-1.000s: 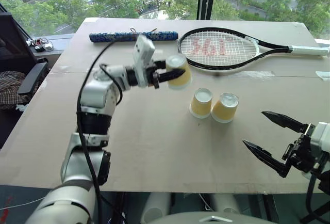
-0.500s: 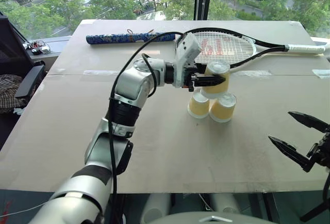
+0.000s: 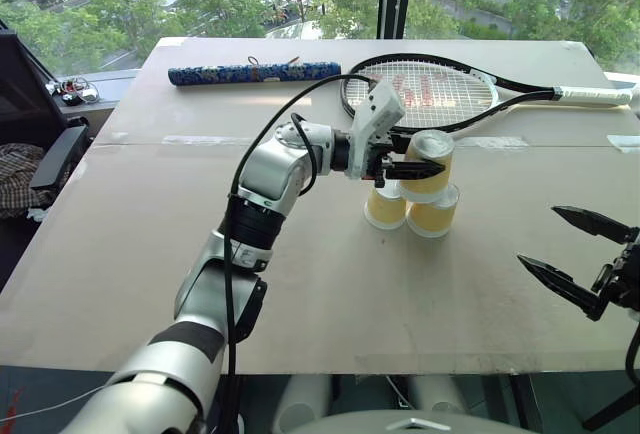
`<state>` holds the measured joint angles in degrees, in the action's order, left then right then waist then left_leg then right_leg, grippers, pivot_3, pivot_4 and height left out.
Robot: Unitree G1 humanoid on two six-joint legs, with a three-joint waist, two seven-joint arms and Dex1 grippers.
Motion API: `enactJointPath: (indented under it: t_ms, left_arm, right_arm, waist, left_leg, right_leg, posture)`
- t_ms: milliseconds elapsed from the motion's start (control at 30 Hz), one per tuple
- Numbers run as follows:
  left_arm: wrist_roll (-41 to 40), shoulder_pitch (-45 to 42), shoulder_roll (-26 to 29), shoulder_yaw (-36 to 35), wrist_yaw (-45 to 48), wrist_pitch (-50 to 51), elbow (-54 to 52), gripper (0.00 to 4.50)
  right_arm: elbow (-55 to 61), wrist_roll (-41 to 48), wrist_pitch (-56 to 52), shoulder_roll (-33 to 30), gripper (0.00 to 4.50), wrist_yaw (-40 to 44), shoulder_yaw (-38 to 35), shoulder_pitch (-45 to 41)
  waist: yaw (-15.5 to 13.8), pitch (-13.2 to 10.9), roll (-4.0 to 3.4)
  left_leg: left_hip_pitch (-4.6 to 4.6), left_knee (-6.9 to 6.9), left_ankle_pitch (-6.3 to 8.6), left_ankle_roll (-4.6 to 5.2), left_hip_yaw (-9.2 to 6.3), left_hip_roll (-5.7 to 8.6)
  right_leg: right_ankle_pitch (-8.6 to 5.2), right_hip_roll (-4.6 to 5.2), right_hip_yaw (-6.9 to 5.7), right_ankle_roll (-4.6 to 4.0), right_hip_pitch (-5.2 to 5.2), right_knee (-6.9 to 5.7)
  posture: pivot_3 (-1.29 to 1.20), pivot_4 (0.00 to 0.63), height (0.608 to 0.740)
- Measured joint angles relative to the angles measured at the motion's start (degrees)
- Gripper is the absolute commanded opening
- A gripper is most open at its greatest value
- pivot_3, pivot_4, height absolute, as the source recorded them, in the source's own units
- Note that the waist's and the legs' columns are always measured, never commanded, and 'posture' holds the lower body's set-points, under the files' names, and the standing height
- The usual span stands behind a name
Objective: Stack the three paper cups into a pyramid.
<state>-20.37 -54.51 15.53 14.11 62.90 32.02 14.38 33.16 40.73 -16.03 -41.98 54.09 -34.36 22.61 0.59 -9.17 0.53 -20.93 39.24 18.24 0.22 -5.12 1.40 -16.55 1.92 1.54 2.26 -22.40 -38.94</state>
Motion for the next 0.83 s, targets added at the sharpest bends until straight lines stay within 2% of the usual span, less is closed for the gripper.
enactJointPath:
  t_ms: [33,133,333,400,533,633,833]
  left_arm:
    - [-0.04,0.25,-0.13,-0.09,-0.08,0.01,0.0,4.38]
    - [-0.51,0.59,0.25,-0.59,-0.06,1.07,-0.44,4.38]
    - [-7.29,3.03,8.27,-8.31,0.37,9.15,-10.67,4.38]
    - [-10.8,8.42,11.65,-13.5,-0.37,10.19,-17.28,4.38]
    - [-14.66,20.06,19.03,-20.89,-1.49,14.11,-24.04,4.38]
    - [-16.88,31.14,19.36,-25.98,-4.02,13.93,-30.76,4.38]
    - [-16.57,53.08,20.5,-29.3,-7.76,10.69,-40.98,4.38]
  right_arm:
    - [0.0,0.0,-0.04,0.0,4.5,0.0,0.05,0.03]
    - [0.08,0.0,-0.12,0.01,4.5,-0.03,0.18,0.04]
    - [-0.11,0.06,-0.13,0.24,4.5,0.42,0.26,0.12]
    - [-0.59,0.08,0.02,0.4,4.5,0.83,0.16,0.7]
    - [-3.54,-1.18,0.61,0.71,4.5,1.79,-0.52,3.3]
    - [-6.06,-3.8,2.13,0.73,4.5,2.53,-0.95,5.2]
    - [-11.26,-7.01,4.3,0.95,4.5,3.96,-2.16,7.7]
  waist:
    - [0.0,0.0,0.0]
    - [0.05,0.0,0.0]
    - [0.25,0.01,-0.04]
    - [0.37,0.02,-0.06]
    - [-0.09,0.01,-0.06]
    - [-0.57,0.01,-0.06]
    - [-1.26,0.03,-0.1]
  left_leg:
    - [0.0,0.0,0.0,0.0,-0.01,0.0]
    - [0.0,0.0,0.0,0.0,0.0,0.0]
    - [0.04,-0.02,0.0,-0.01,-0.02,-0.05]
    - [0.06,-0.02,0.0,-0.01,0.0,-0.08]
    - [0.03,-0.06,0.0,-0.01,-0.04,-0.08]
    - [0.06,-0.04,0.01,0.0,-0.03,-0.04]
    - [0.15,-0.12,0.02,-0.01,0.0,-0.07]
  right_leg:
    - [0.0,0.0,0.0,0.0,0.0,0.0]
    - [0.0,0.0,0.01,0.0,0.0,0.0]
    - [0.0,0.0,0.09,0.0,-0.02,0.0]
    - [0.0,0.0,0.17,0.0,-0.03,0.02]
    - [0.0,0.05,0.09,-0.01,-0.03,0.04]
    - [0.0,0.14,0.1,0.0,0.02,0.07]
    - [0.0,0.14,0.14,-0.02,0.04,0.06]
  posture:
    - [0.0,0.15,0.74]
    - [0.0,0.15,0.74]
    - [0.0,0.15,0.74]
    - [0.0,0.15,0.74]
    - [0.0,0.15,0.74]
    - [0.0,0.15,0.74]
    - [0.0,0.15,0.74]
